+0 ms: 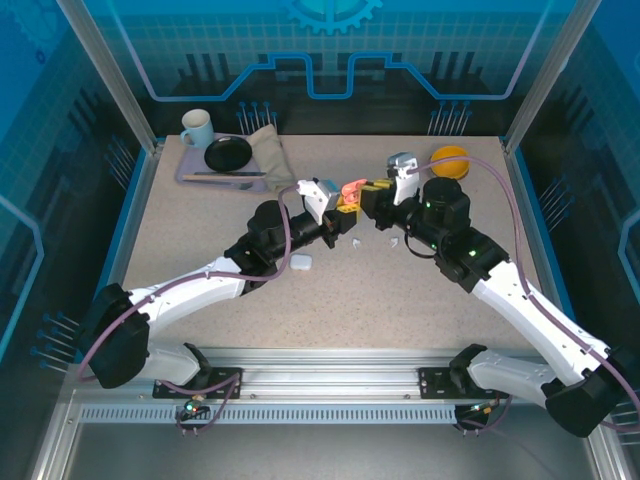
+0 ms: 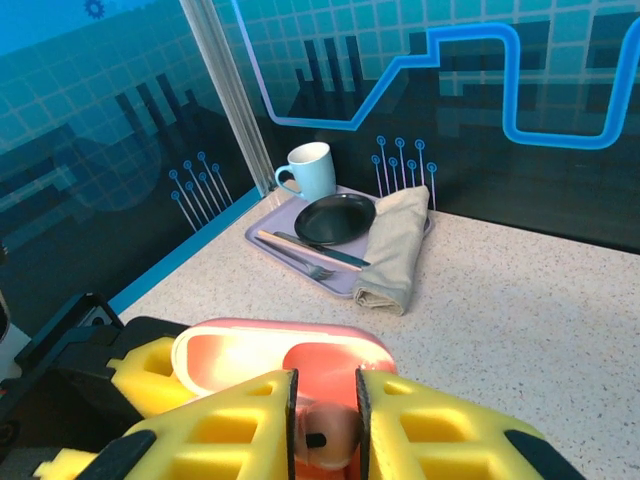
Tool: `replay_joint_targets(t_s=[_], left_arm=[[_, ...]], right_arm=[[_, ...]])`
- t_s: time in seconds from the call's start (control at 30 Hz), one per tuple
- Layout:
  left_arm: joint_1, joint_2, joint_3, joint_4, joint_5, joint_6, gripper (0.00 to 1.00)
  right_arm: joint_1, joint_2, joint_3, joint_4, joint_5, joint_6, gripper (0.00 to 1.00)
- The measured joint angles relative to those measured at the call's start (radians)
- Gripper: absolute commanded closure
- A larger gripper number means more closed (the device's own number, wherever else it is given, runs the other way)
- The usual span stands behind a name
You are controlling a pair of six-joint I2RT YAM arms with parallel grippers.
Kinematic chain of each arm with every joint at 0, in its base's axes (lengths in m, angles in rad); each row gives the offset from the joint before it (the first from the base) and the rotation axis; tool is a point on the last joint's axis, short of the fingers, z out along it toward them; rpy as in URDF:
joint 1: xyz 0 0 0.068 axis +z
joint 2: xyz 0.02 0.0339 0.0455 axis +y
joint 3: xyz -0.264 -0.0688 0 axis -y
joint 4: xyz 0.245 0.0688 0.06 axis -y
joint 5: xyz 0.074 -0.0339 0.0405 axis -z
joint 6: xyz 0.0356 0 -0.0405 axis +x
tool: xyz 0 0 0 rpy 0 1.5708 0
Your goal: Insert wireless bluetooth earbuds into charging case
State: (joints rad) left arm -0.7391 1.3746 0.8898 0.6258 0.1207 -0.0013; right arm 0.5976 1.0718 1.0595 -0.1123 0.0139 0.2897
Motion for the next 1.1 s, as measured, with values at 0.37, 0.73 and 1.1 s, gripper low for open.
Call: replay_joint_targets(t_s=[0.37, 0.73, 1.1], left_arm=[[-0.003, 0.000, 0.000, 0.001, 0.000, 0.000, 1.00], [-0.003, 0.000, 0.000, 0.008, 0.000, 0.000, 1.00], [-0.003, -0.001, -0.024, 0.015, 0.000, 0.006, 1.00]], right_arm=[[0.005, -0.008, -0.005, -0.008, 0.005, -0.011, 0.62], [-0.029, -0.049, -0.004, -0.022, 0.010, 0.043, 0.40], [-0.102, 0.026, 0.201, -0.154, -0.026, 0.137, 0.37]])
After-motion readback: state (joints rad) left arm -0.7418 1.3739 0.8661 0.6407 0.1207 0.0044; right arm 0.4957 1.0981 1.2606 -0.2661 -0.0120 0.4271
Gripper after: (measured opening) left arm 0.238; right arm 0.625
